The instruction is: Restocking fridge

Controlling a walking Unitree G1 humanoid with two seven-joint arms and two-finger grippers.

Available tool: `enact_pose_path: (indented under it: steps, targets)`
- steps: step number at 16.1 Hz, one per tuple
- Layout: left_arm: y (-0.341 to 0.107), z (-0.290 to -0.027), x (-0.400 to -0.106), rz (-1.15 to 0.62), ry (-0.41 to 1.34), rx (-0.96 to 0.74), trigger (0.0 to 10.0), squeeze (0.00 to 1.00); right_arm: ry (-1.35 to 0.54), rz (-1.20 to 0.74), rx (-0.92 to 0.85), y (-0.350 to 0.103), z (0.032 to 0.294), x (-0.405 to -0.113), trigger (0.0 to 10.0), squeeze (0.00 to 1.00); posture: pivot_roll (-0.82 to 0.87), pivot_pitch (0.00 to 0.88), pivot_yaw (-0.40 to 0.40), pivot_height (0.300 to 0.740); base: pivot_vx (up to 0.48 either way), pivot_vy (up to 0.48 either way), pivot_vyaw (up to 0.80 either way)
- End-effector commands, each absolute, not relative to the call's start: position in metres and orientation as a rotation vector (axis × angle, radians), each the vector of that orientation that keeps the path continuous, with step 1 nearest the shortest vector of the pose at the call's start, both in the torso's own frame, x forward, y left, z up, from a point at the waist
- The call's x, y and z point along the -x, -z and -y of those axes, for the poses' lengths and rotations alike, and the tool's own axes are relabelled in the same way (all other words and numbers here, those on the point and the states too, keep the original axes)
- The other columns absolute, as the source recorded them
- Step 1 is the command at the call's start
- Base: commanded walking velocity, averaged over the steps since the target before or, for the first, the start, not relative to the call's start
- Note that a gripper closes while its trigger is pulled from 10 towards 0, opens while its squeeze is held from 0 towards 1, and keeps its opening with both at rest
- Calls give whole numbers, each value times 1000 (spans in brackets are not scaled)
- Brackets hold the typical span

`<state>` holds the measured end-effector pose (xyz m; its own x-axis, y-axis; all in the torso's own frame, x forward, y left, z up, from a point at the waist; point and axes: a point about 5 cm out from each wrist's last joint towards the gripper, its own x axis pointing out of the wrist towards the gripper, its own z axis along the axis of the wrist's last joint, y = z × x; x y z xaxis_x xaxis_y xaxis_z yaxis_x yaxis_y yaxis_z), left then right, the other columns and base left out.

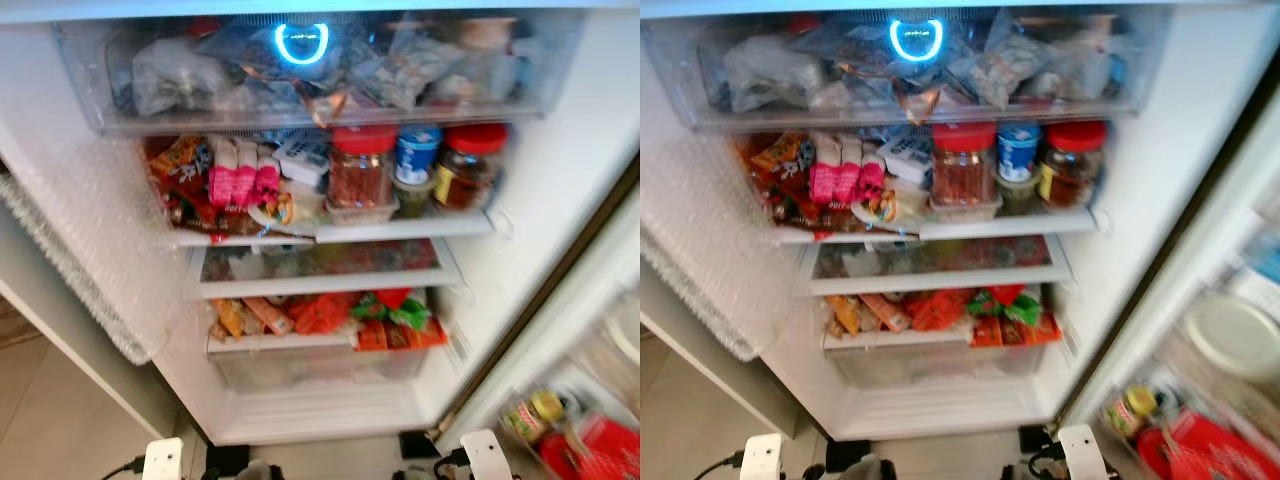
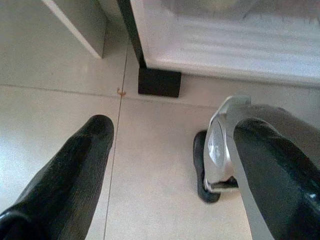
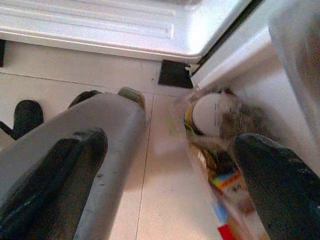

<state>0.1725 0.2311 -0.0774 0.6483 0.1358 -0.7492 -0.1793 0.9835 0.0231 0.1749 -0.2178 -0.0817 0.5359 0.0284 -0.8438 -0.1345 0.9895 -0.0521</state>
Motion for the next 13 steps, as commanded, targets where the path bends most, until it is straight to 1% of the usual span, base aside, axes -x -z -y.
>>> enact_pose_path:
  steps: [1,5,7,12,13]
  targets:
    - [81,-233,-164,-885,-197,56,10000,0,-91,-1026,110,84,219,-169,10000,0,-62,0,9,653,-311,0,0]
    - [82,-237,-161,-907,-210,45,10000,0,-101,-1027,112,84,218,-170,10000,0,-58,0,11,653,-309,0,0]
    - [84,-240,-156,-941,-215,7,10000,0,-106,-1028,114,84,217,-170,10000,0,-53,0,12,653,0,0,0]
    - [88,-246,-143,-989,-223,21,10000,0,-119,-1033,114,85,215,-169,10000,0,-51,0,19,653,0,0,0]
    - [89,-248,-140,-995,-226,20,10000,0,-121,-1034,114,85,215,-168,10000,0,-51,0,20,653,0,277,0]
